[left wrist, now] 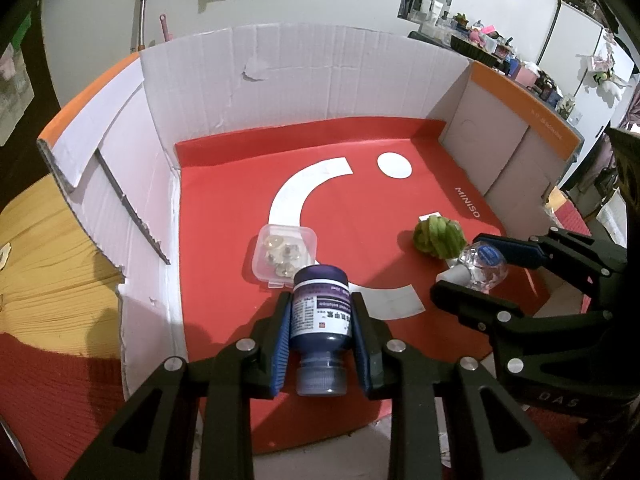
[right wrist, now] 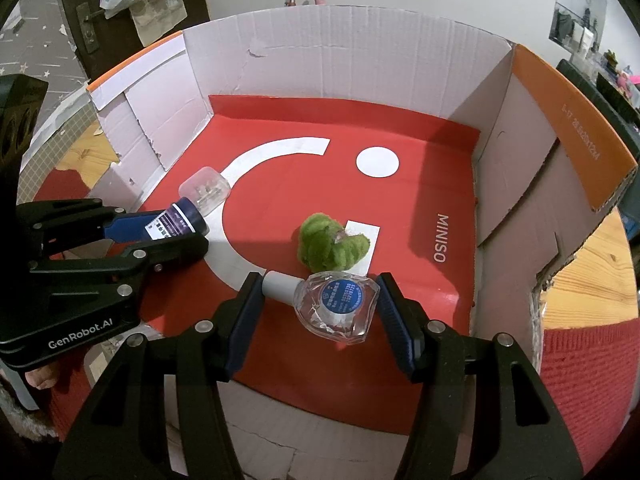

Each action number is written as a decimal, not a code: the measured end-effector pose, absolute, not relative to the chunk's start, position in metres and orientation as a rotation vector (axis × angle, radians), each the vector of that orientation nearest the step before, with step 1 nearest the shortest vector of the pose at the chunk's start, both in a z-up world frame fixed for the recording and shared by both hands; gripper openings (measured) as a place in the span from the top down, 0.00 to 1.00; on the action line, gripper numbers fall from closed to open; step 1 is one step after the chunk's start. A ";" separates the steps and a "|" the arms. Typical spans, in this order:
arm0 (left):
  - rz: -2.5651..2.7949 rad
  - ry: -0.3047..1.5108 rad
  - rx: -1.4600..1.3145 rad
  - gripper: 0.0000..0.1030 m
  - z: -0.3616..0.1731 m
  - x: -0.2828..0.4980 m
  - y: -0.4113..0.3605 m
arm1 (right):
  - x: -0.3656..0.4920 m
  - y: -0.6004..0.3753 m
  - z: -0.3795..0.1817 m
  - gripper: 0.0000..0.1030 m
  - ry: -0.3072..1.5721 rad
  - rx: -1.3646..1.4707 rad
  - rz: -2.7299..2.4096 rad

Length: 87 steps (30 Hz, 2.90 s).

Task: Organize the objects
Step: 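Open the right tool to set down the clear bottle while the left releases the blue bottle, then withdraw both tools from the cardboard box back over the items on the table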

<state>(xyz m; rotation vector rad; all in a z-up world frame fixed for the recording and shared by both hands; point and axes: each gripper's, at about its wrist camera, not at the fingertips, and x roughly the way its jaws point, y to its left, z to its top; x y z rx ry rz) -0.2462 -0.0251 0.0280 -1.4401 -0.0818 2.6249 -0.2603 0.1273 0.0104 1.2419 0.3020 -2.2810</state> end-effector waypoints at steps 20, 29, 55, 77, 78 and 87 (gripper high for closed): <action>2.631 -0.088 -1.417 0.70 0.031 -0.245 -0.023 | -0.255 0.124 0.021 0.37 0.268 1.214 -2.285; 2.656 -0.079 -1.388 0.61 0.039 -0.234 -0.019 | -0.242 0.127 0.029 0.32 0.270 1.184 -2.296; 2.720 -0.079 -1.320 0.47 0.057 -0.179 -0.010 | -0.178 0.144 0.058 0.21 0.266 1.069 -2.321; 2.777 -0.020 -1.262 0.29 0.059 -0.133 0.008 | -0.134 0.164 0.061 0.06 0.255 1.019 -2.354; 2.777 -0.022 -1.263 0.29 0.059 -0.131 0.008 | -0.134 0.164 0.060 0.06 0.257 1.018 -2.354; 2.786 -0.029 -1.271 0.22 0.050 -0.119 0.008 | -0.120 0.170 0.051 0.05 0.260 1.029 -2.358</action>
